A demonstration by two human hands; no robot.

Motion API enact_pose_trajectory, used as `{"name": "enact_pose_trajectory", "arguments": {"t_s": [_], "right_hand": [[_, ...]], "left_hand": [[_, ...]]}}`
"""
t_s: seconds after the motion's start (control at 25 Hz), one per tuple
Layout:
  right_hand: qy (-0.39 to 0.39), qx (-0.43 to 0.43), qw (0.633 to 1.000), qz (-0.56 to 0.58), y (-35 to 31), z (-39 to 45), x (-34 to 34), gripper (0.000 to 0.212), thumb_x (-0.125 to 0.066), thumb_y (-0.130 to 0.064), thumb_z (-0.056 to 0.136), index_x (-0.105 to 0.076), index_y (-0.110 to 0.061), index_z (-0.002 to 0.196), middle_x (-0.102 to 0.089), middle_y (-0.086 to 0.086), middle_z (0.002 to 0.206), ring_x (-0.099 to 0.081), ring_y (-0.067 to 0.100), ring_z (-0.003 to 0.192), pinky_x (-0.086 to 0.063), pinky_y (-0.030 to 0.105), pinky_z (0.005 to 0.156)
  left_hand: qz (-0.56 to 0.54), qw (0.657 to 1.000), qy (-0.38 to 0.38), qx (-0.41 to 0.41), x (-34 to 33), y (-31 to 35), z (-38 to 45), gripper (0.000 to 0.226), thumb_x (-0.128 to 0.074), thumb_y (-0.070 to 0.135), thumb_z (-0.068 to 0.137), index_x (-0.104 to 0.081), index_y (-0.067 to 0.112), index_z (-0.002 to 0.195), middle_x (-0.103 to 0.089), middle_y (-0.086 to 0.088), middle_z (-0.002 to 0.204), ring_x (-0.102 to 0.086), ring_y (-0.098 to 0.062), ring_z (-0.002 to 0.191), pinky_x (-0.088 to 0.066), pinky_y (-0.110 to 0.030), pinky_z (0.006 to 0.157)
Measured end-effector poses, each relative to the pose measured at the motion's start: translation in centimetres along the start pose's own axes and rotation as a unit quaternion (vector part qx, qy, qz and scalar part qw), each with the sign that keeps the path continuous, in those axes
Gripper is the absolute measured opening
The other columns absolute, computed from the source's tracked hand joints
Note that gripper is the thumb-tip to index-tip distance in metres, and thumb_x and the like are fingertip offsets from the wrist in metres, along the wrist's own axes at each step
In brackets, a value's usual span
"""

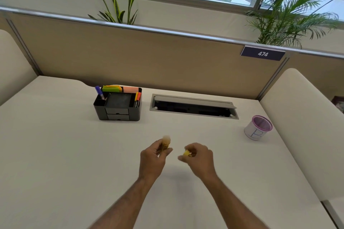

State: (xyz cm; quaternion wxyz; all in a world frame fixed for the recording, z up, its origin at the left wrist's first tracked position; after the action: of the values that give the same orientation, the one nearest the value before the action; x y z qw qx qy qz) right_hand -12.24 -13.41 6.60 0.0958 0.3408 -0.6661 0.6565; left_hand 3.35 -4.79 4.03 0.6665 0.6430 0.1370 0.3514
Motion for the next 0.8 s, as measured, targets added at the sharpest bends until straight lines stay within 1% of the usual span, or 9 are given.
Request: {"name": "enact_pose_trajectory", "arguments": {"t_s": [0.08, 0.16, 0.2, 0.24, 0.32, 0.48, 0.64, 0.72, 0.8], "right_hand": [[-0.040, 0.021, 0.994, -0.104, 1.5, -0.3, -2.0, 0.035, -0.084, -0.019, 0.076, -0.073, -0.013, 0.108, -0.068, -0.002, 0.104, -0.069, 0.015, 0.093, -0.053, 0.025, 0.085], [-0.096, 0.050, 0.973, -0.202, 2.9, -0.5, -3.9, 0.031, -0.074, -0.012, 0.085, -0.069, -0.010, 0.116, -0.063, 0.003, 0.109, -0.066, 0.013, 0.093, -0.049, 0.022, 0.084], [-0.115, 0.063, 0.960, -0.247, 3.4, -0.7, -4.6, 0.032, -0.072, -0.013, 0.085, -0.068, -0.011, 0.116, -0.063, 0.004, 0.109, -0.064, 0.012, 0.091, -0.048, 0.023, 0.082], [-0.128, 0.071, 0.948, -0.282, 3.8, -0.8, -5.1, 0.030, -0.074, -0.016, 0.083, -0.068, -0.012, 0.113, -0.065, 0.004, 0.109, -0.063, 0.015, 0.093, -0.049, 0.026, 0.081], [-0.142, 0.073, 0.935, -0.318, 4.3, -0.9, -5.7, 0.028, -0.077, -0.024, 0.079, -0.070, -0.013, 0.104, -0.067, 0.005, 0.105, -0.061, 0.021, 0.098, -0.050, 0.032, 0.079], [-0.148, 0.053, 0.942, -0.296, 4.9, -0.5, -6.2, 0.037, -0.081, -0.032, 0.076, -0.070, -0.015, 0.107, -0.064, 0.004, 0.107, -0.058, 0.021, 0.098, -0.046, 0.029, 0.078], [-0.151, 0.038, 0.954, -0.257, 5.6, -0.2, -6.2, 0.054, -0.084, -0.038, 0.071, -0.065, -0.020, 0.118, -0.061, 0.002, 0.114, -0.056, 0.018, 0.104, -0.043, 0.024, 0.082], [-0.144, 0.033, 0.966, -0.210, 5.8, -0.3, -5.7, 0.063, -0.087, -0.040, 0.066, -0.063, -0.023, 0.122, -0.061, -0.001, 0.113, -0.056, 0.013, 0.098, -0.042, 0.020, 0.080], [-0.118, 0.030, 0.982, -0.144, 5.6, -0.3, -4.5, 0.063, -0.089, -0.041, 0.063, -0.065, -0.023, 0.119, -0.063, -0.003, 0.107, -0.055, 0.008, 0.085, -0.041, 0.014, 0.072]], "left_hand": [[0.015, 1.000, 0.003, 0.003, 0.4, -0.3, 0.0, 0.039, -0.080, 0.019, 0.079, -0.069, 0.016, 0.117, -0.071, 0.017, 0.095, -0.066, 0.005, 0.087, -0.048, -0.002, 0.075], [0.018, 1.000, 0.005, 0.013, 0.7, -0.7, -0.1, 0.039, -0.081, 0.019, 0.079, -0.070, 0.015, 0.116, -0.071, 0.016, 0.094, -0.066, 0.005, 0.087, -0.047, -0.001, 0.075], [0.017, 1.000, 0.004, 0.020, 0.8, -0.9, -0.1, 0.038, -0.081, 0.019, 0.078, -0.071, 0.016, 0.114, -0.071, 0.017, 0.093, -0.067, 0.004, 0.087, -0.048, -0.003, 0.075], [0.016, 0.999, 0.001, 0.028, 0.8, -1.2, -0.1, 0.036, -0.082, 0.019, 0.078, -0.071, 0.016, 0.113, -0.071, 0.018, 0.091, -0.067, 0.004, 0.086, -0.049, -0.004, 0.075], [0.011, 0.999, -0.007, 0.039, 0.9, -1.6, -0.2, 0.034, -0.082, 0.018, 0.078, -0.072, 0.017, 0.110, -0.070, 0.022, 0.089, -0.067, 0.006, 0.087, -0.050, -0.005, 0.075], [0.005, 0.998, -0.020, 0.053, 0.9, -2.1, -0.2, 0.031, -0.083, 0.018, 0.077, -0.072, 0.022, 0.105, -0.072, 0.021, 0.090, -0.068, 0.005, 0.087, -0.054, -0.013, 0.079], [0.001, 0.998, -0.028, 0.053, 0.3, -2.0, 0.0, 0.030, -0.084, 0.018, 0.076, -0.071, 0.028, 0.101, -0.073, 0.019, 0.090, -0.068, 0.002, 0.087, -0.055, -0.016, 0.080], [-0.005, 0.998, -0.033, 0.055, 0.0, -1.8, 0.1, 0.031, -0.084, 0.018, 0.076, -0.069, 0.033, 0.098, -0.074, 0.017, 0.090, -0.069, 0.000, 0.087, -0.055, -0.018, 0.081], [-0.008, 0.998, -0.040, 0.054, -0.5, -1.7, 0.3, 0.033, -0.084, 0.017, 0.075, -0.068, 0.037, 0.095, -0.074, 0.016, 0.089, -0.069, -0.001, 0.086, -0.055, -0.019, 0.081]]}}
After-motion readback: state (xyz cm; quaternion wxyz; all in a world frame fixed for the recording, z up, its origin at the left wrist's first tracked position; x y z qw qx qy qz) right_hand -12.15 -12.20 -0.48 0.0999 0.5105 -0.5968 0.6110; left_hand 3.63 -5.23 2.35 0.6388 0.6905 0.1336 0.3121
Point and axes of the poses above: each hand's wrist, its own z-axis towards the middle knuckle, its own x-axis out of the back of the hand, y = z × x, the point moved 3 cm from there along z, towards the middle knuckle
